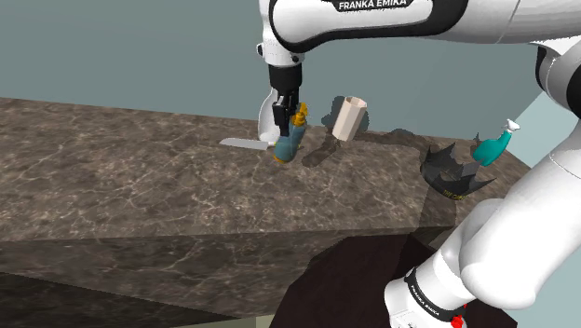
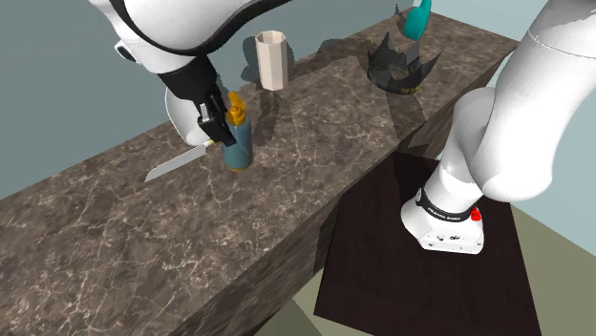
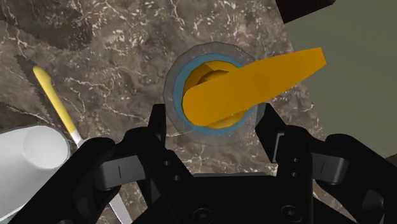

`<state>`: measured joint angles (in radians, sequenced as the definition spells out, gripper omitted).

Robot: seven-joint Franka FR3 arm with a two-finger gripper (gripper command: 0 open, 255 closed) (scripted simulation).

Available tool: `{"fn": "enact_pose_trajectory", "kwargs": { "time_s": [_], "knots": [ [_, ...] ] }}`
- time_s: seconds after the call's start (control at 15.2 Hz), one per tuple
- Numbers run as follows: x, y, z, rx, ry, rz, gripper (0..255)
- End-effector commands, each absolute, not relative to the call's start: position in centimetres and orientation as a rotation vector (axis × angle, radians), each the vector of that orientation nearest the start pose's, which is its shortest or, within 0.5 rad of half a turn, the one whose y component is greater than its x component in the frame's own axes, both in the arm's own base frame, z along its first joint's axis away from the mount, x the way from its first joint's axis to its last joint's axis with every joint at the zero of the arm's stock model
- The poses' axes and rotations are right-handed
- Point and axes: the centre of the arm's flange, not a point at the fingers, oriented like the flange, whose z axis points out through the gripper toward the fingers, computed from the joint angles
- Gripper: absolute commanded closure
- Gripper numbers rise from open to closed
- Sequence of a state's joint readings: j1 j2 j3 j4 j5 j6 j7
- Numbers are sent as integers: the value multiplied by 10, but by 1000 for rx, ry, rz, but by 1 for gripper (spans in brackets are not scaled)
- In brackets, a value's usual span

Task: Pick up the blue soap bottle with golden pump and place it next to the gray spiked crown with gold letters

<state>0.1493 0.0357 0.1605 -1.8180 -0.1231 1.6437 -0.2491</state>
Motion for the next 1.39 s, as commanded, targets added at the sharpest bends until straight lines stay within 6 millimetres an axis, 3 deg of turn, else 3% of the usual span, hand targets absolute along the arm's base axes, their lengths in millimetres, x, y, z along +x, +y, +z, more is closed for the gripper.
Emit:
{"fn": "enact_pose_trajectory", "kwargs": {
  "time_s": [0.0, 1.12, 1.32],
  "knots": [
    [528, 154, 507, -3110, -930, 336, 255],
    [528, 154, 592, -3110, -930, 336, 255],
    [517, 116, 592, -3110, -930, 336, 255]
  ]
}}
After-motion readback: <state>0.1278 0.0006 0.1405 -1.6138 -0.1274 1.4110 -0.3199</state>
